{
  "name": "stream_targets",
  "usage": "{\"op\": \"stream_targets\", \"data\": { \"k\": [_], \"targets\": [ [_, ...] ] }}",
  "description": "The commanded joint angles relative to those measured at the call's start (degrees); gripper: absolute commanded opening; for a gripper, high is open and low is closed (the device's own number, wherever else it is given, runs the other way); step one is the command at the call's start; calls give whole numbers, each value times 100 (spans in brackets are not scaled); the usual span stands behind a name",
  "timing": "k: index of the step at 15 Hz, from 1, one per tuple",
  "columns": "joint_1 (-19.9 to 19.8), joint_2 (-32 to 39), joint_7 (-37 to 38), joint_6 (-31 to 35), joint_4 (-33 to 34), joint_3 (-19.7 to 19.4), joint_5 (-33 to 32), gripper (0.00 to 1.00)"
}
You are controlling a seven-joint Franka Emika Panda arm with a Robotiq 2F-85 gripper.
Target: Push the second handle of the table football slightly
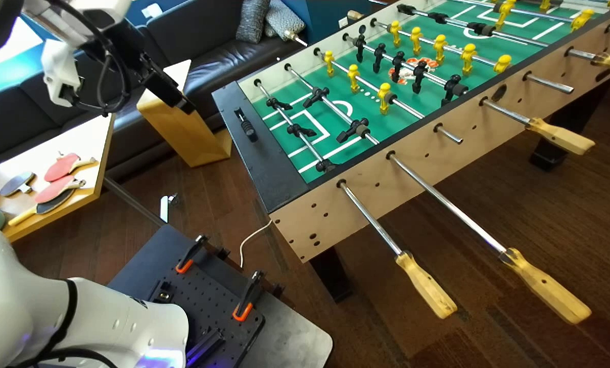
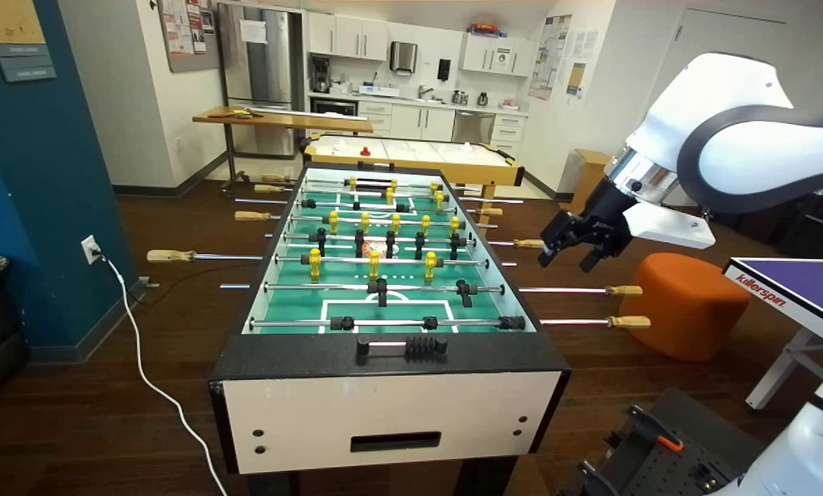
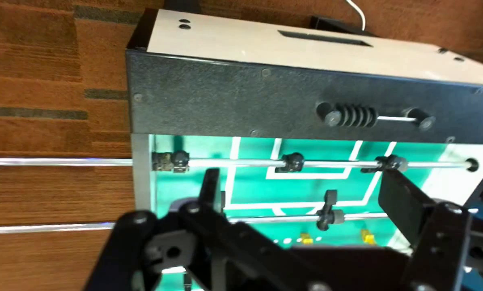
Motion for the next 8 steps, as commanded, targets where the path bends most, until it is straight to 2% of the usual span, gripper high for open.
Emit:
{"op": "stream_targets", "data": {
  "k": [1,2,8],
  "targets": [
    [-332,-111,489,-223,-5,-49,-164,100],
    [-225,3,262,-49,2,-97,-110,100],
    [-215,3,265,-57,1,-111,-106,100]
  ]
}}
